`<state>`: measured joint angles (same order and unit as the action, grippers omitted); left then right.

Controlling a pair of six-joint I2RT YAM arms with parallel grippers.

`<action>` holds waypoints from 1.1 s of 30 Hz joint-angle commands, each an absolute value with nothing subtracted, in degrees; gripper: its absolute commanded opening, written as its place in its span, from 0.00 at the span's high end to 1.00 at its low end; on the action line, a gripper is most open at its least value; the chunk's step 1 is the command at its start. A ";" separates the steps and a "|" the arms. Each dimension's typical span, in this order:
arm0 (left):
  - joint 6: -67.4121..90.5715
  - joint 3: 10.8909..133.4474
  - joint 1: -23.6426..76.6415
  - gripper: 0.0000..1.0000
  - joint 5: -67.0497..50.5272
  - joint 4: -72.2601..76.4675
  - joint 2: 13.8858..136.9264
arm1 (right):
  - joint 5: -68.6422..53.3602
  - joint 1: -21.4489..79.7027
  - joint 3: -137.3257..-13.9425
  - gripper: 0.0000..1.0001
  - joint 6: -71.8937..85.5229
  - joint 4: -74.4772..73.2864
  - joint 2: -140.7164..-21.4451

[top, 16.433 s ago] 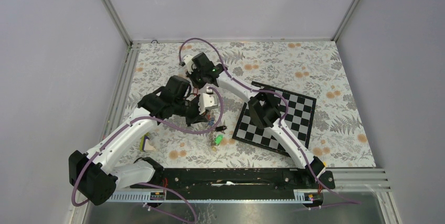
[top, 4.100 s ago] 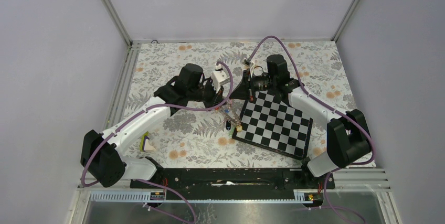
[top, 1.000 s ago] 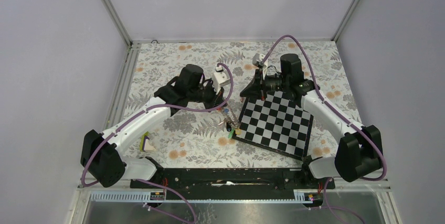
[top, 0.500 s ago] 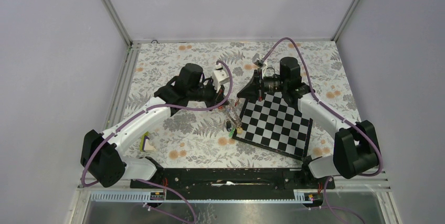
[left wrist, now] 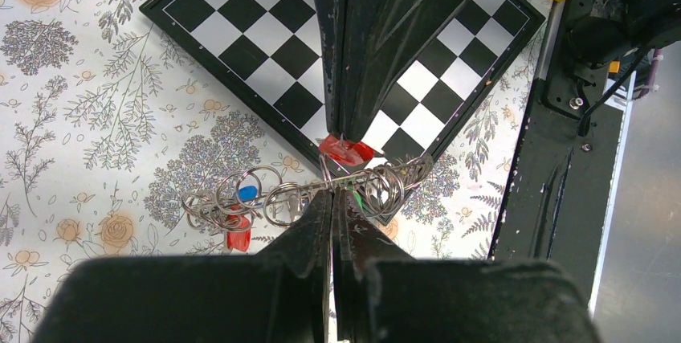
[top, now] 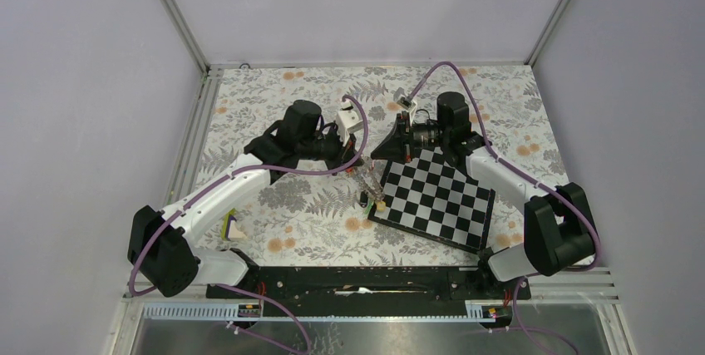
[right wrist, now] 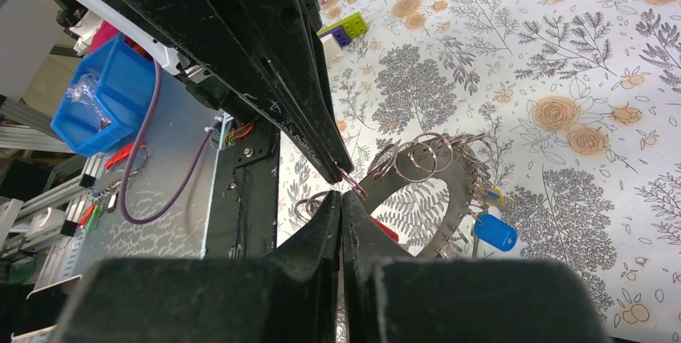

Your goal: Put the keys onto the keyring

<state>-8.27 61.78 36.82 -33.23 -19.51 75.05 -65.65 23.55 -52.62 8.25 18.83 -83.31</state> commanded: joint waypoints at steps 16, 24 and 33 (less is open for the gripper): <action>-7.71 61.73 36.91 1.00 -35.60 -14.22 73.04 | -65.67 25.13 -53.89 1.00 9.89 21.98 -84.50; -7.89 61.63 36.91 1.00 -35.91 -14.20 72.95 | -65.22 25.40 -54.53 1.00 10.29 21.88 -85.49; -8.17 61.43 36.91 1.00 -36.22 -14.21 73.14 | -65.30 25.35 -55.11 1.00 10.90 21.98 -85.80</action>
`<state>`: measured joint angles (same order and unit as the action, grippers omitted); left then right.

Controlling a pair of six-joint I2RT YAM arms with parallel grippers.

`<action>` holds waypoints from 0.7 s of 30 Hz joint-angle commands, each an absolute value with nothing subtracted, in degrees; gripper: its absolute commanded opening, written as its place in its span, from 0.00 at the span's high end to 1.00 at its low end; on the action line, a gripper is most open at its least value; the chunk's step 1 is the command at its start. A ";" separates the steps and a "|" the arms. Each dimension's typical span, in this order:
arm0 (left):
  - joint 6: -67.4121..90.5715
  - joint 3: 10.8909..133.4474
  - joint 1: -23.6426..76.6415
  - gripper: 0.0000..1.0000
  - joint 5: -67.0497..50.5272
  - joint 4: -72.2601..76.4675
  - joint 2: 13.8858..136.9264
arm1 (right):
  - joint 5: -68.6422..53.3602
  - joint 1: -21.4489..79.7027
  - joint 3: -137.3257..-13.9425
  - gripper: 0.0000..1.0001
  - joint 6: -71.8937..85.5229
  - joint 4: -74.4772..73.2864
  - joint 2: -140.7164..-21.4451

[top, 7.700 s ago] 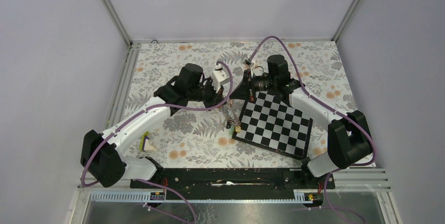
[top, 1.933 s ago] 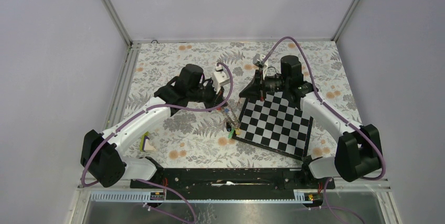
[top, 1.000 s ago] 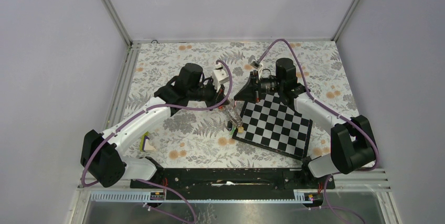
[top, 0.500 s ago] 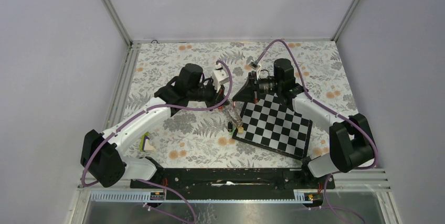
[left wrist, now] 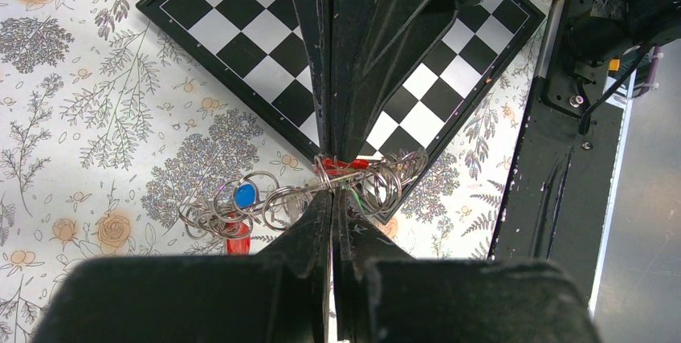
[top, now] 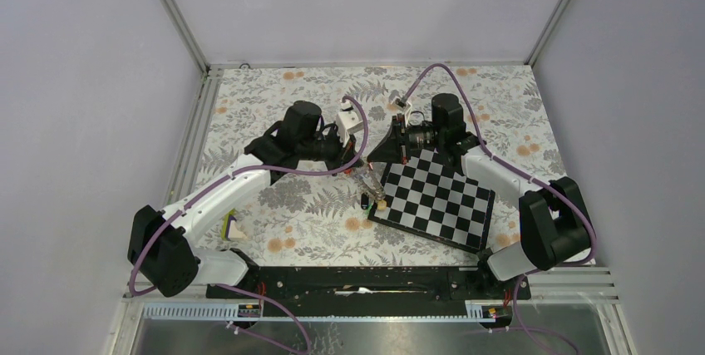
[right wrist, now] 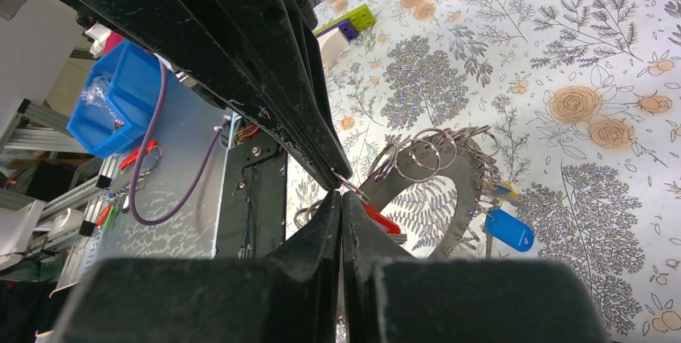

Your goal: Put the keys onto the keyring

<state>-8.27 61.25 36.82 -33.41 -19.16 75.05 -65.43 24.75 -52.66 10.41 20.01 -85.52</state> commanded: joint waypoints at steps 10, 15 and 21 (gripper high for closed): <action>-8.33 61.05 36.92 1.00 -36.21 -14.23 72.93 | -65.29 24.87 -55.37 1.00 10.92 21.81 -85.04; -8.35 60.97 36.85 1.00 -36.33 -14.19 72.86 | -65.15 24.28 -55.15 1.00 10.83 21.84 -84.64; -8.35 60.91 36.95 1.00 -36.32 -14.22 72.61 | -64.86 24.23 -55.15 1.00 10.72 21.71 -84.73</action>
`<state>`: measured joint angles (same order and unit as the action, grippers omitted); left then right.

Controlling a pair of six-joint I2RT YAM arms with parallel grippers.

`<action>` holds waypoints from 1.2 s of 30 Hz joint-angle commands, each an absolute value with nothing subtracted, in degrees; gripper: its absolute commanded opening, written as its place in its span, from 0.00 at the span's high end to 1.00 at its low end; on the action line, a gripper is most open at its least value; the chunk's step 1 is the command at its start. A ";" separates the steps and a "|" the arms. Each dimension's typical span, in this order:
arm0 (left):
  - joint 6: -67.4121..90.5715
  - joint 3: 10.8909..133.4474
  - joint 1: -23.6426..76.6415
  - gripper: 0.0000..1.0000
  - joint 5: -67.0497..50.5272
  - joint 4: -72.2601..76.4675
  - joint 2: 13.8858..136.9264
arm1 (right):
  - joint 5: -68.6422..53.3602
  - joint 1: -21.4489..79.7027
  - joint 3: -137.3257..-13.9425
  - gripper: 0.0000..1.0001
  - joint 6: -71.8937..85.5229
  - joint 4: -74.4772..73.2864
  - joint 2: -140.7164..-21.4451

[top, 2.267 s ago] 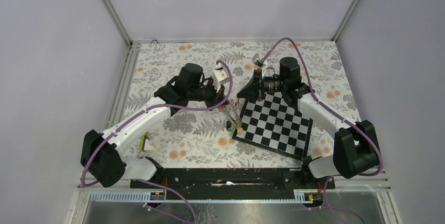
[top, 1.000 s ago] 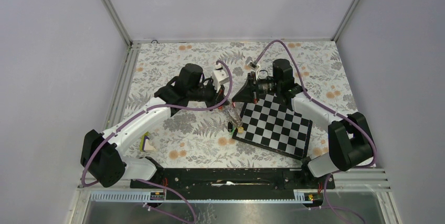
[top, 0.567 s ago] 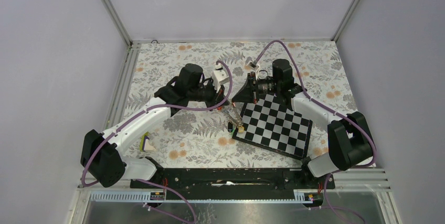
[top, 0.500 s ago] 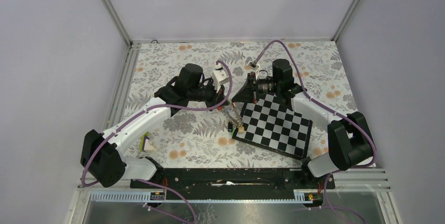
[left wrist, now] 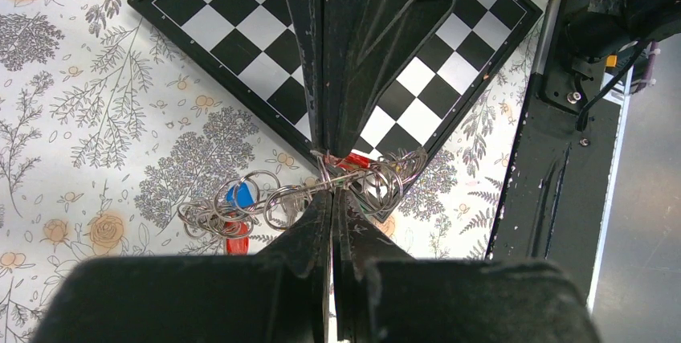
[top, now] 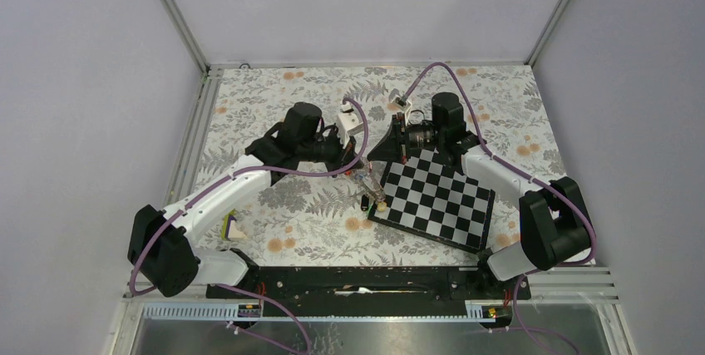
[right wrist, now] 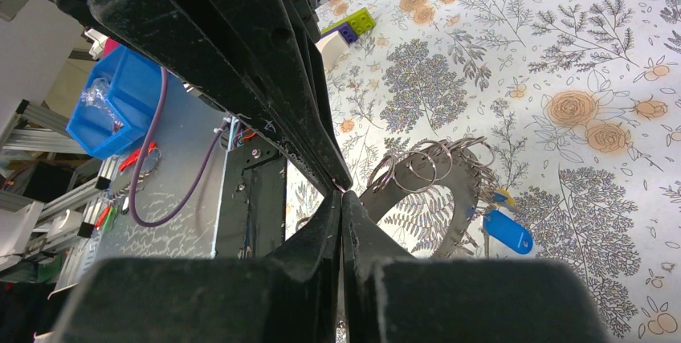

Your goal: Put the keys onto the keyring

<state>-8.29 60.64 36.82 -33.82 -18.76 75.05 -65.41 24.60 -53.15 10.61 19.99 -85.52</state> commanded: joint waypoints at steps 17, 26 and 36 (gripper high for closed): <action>-8.55 60.91 36.93 1.00 -37.27 -14.18 72.60 | -63.64 24.26 -55.48 1.00 9.35 19.83 -85.46; -8.79 60.89 36.88 1.00 -37.88 -14.46 72.49 | -62.67 24.23 -56.20 1.00 8.28 17.91 -86.32; -8.96 60.89 36.98 1.00 -38.10 -14.50 72.43 | -62.56 24.21 -56.17 1.00 7.90 17.21 -86.68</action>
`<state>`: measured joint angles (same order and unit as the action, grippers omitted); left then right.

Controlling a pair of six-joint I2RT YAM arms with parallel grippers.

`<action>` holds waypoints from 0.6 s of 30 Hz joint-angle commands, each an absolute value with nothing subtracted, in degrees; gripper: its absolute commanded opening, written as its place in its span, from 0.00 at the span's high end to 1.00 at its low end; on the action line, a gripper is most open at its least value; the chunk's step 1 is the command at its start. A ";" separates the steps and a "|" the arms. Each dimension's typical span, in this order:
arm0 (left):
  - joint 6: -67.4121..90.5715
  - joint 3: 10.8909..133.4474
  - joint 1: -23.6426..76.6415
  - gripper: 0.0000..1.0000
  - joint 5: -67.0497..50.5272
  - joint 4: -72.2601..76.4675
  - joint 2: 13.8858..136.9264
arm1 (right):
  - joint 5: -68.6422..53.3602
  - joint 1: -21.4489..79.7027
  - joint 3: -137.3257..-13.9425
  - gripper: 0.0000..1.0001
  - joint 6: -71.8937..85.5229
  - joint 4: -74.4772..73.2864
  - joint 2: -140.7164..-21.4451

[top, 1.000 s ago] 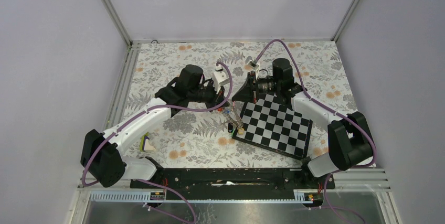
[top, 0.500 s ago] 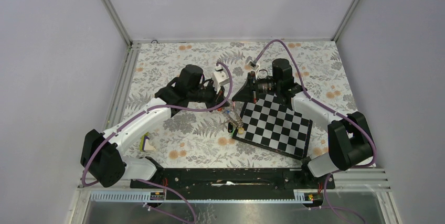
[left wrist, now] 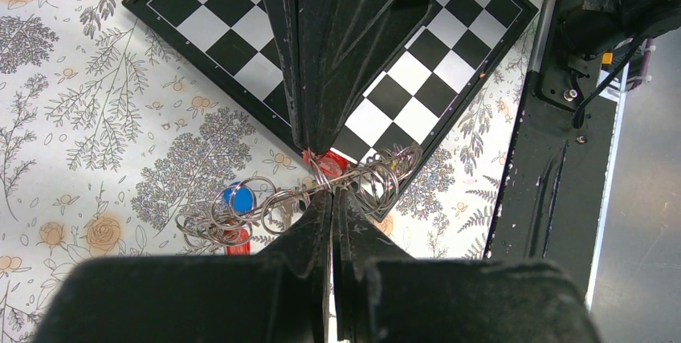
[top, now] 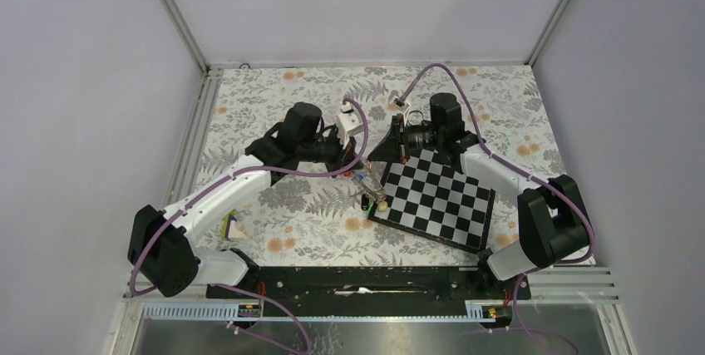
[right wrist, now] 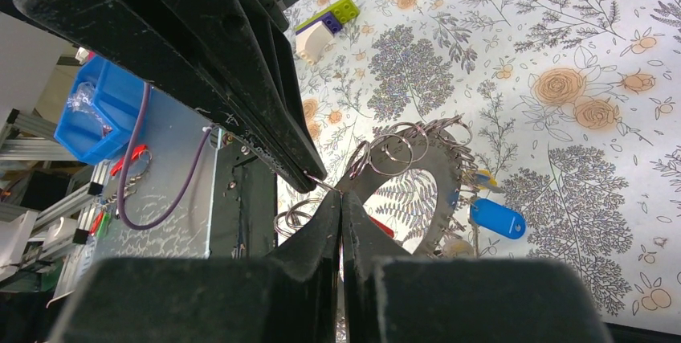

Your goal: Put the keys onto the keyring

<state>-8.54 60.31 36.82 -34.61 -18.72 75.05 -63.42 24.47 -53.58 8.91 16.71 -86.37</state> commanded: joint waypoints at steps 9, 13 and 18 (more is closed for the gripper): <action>-9.16 60.55 36.96 1.00 -38.41 -13.94 72.33 | -63.31 24.25 -56.25 1.00 8.09 17.23 -87.01; -9.42 60.38 36.94 1.00 -38.83 -13.28 72.33 | -63.88 24.25 -55.72 1.00 8.32 18.10 -86.98; -11.23 59.92 36.91 1.00 -39.26 -13.00 71.92 | -64.42 24.21 -54.45 1.00 9.48 20.59 -86.88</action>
